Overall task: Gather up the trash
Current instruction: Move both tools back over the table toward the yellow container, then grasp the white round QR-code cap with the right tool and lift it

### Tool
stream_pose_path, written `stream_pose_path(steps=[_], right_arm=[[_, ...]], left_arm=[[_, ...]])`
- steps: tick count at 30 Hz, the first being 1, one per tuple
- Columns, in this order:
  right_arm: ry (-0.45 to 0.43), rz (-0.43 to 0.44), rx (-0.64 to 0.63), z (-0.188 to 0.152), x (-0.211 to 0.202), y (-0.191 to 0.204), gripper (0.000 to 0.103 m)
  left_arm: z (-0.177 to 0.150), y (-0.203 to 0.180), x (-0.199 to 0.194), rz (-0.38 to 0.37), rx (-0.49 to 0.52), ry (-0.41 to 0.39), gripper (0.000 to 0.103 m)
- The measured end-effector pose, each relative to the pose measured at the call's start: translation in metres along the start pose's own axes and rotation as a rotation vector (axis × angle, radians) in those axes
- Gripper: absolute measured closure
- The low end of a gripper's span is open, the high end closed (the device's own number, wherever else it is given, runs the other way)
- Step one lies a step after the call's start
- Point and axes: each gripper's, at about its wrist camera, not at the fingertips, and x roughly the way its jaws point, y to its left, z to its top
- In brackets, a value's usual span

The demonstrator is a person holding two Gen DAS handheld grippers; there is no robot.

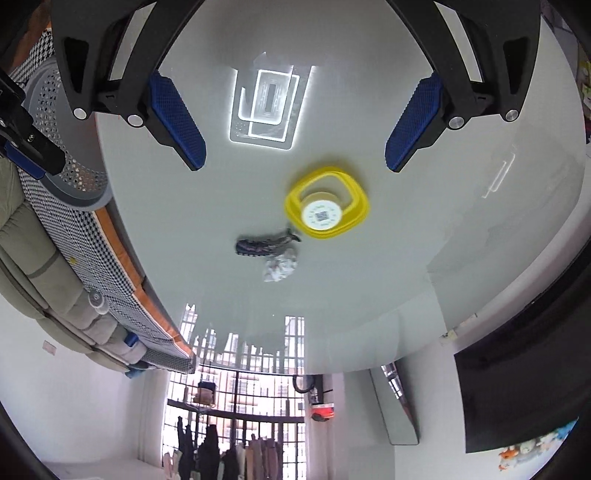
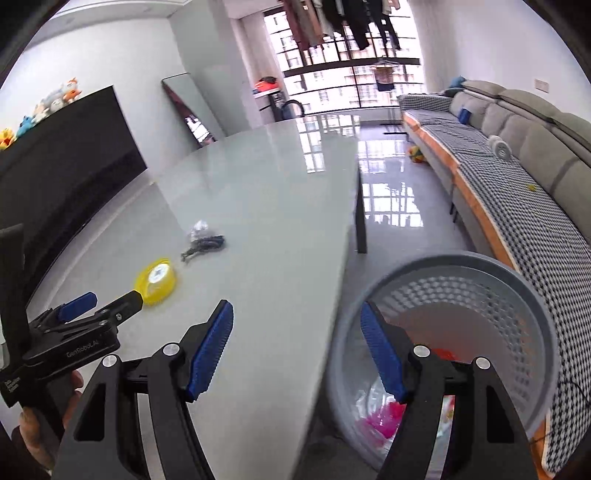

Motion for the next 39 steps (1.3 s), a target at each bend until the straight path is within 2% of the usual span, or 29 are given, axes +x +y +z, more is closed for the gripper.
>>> stream_pose_path(steps=[8,20,23,25,28,39], right_arm=[[0.032,0.071,-0.127,0.022,0.037,0.076,0.035],[0.114,0.123,-0.25,0.033,0.101,0.165,0.035],[0.126,0.12,-0.282,0.031,0.111,0.178,0.039],[0.143,0.118,-0.299,0.03,0.118,0.185,0.052],[0.171,0.106,-0.322,0.026,0.131,0.193,0.06],[0.229,0.082,-0.324,0.024,0.156,0.199,0.061]], left_arm=[[0.004,0.07,0.008,0.077,-0.062,-0.001,0.007],[0.012,0.126,0.025,0.151,-0.101,0.003,0.007],[0.014,0.137,0.03,0.155,-0.114,0.005,0.007],[0.014,0.145,0.033,0.151,-0.131,0.007,0.007],[0.012,0.151,0.037,0.139,-0.158,0.014,0.007],[0.008,0.154,0.038,0.116,-0.178,0.017,0.007]])
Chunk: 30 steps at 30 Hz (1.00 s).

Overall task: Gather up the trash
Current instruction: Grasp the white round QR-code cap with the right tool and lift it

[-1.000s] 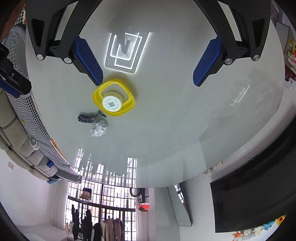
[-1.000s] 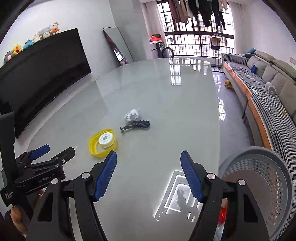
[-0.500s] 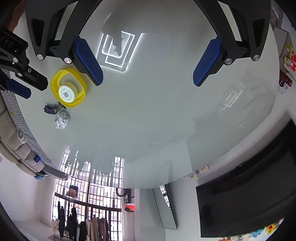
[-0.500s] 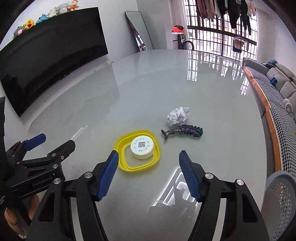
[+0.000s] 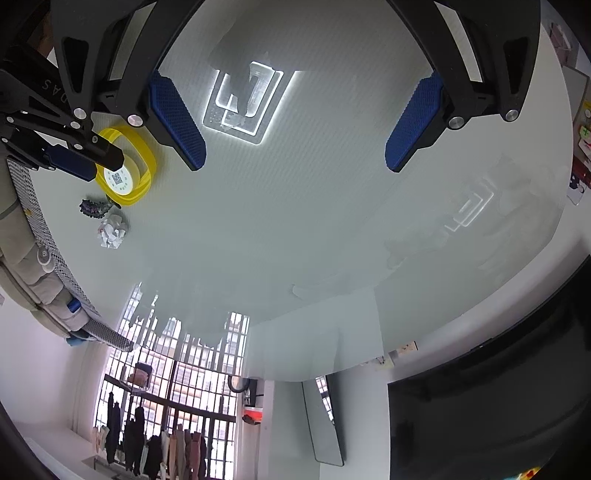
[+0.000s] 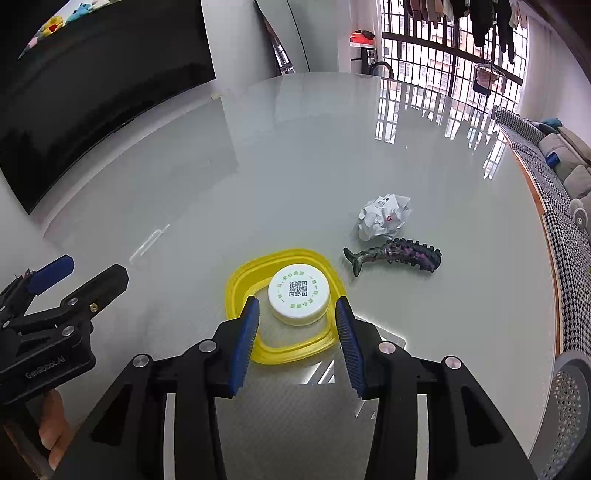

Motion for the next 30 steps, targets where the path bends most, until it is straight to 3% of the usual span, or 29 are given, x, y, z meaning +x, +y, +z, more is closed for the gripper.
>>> stream_pose_path(steps=[20,22,30], right_arm=[[0.038,-0.021,-0.044,0.018,0.023,0.015,0.061],[0.039,-0.02,-0.046,0.016,0.023,0.013,0.065],[0.008,-0.006,-0.034,0.015,0.013,0.01,0.065]], left_arm=[[0.001,0.002,0.001,-0.016,-0.004,0.003,0.007],[0.001,0.001,0.0,-0.017,-0.006,0.002,0.007],[0.003,-0.002,-0.005,-0.012,-0.006,-0.004,0.007]])
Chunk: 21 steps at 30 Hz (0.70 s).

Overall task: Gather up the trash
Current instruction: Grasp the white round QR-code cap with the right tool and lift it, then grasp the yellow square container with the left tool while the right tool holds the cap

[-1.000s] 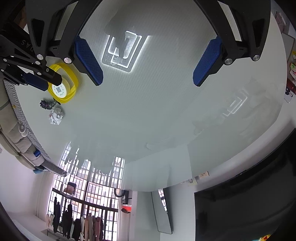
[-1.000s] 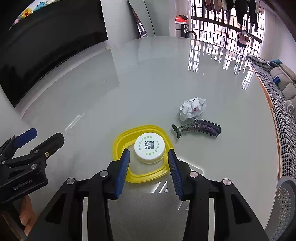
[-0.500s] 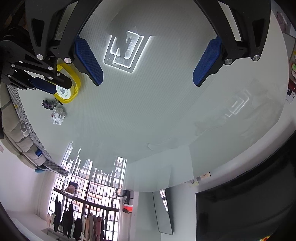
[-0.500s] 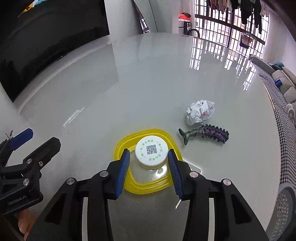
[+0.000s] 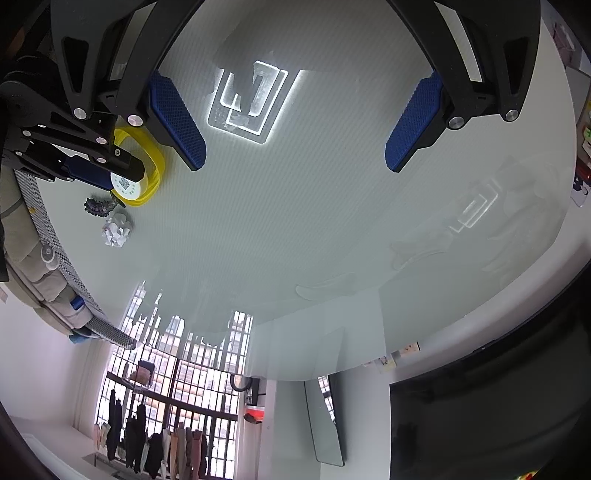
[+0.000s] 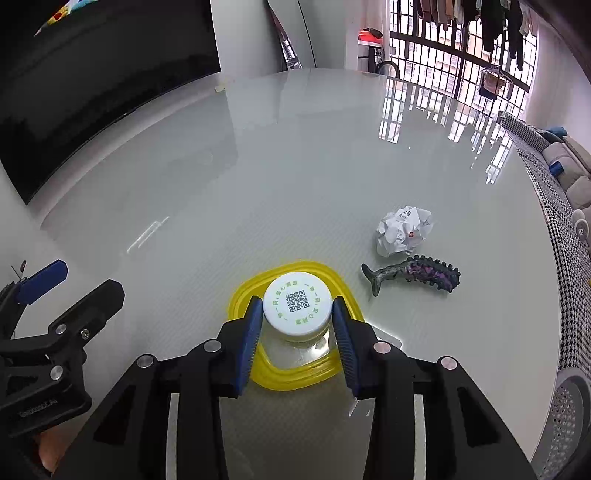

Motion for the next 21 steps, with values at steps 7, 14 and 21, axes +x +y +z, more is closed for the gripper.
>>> stream_pose_path(steps=[7,14,21], right_arm=[[-0.041,-0.007,0.052,-0.011,-0.031,-0.02,0.065],[-0.051,-0.063,0.133,-0.032,-0.056,-0.055,0.065],[-0.064,-0.087,0.209,-0.054,-0.072,-0.087,0.065]], left_arm=[[0.0,0.0,0.002,-0.003,-0.002,-0.001,0.007],[0.0,-0.009,-0.004,0.003,0.025,-0.016,0.007],[-0.001,-0.027,-0.01,-0.04,0.052,0.001,0.007]])
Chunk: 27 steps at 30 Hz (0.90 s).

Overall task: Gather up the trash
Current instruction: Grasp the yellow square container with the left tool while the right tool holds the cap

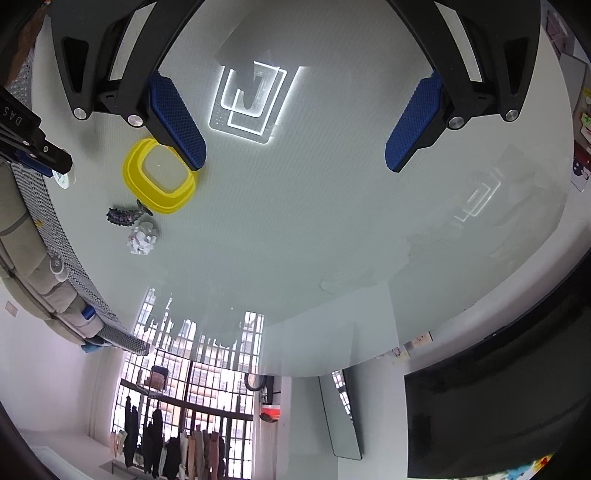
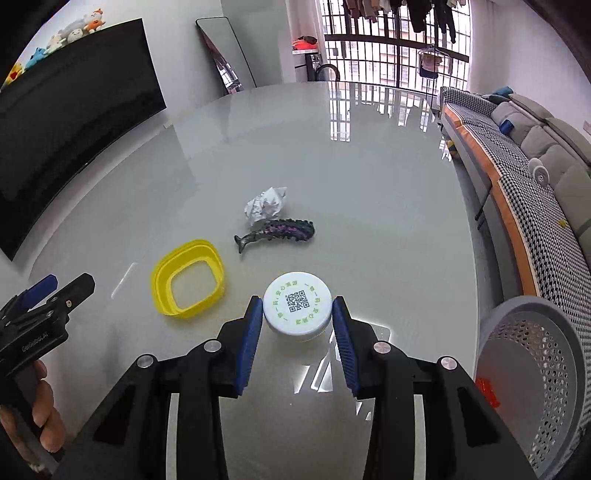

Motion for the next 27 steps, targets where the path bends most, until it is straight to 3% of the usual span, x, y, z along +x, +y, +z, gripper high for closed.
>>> stream_pose_path(steps=[15,22,27], right_arm=[[-0.05,0.019,0.11,-0.02,-0.029,-0.059,0.065],[-0.077,0.047,0.158,-0.025,-0.038,-0.08,0.065],[-0.082,0.049,0.172,-0.025,-0.041,-0.089,0.065]], left_arm=[[-0.009,-0.091,0.022,-0.113,0.127,0.116,0.006],[-0.002,-0.118,0.053,-0.075,0.177,0.181,0.006],[-0.001,-0.119,0.074,-0.067,0.146,0.233,0.006]])
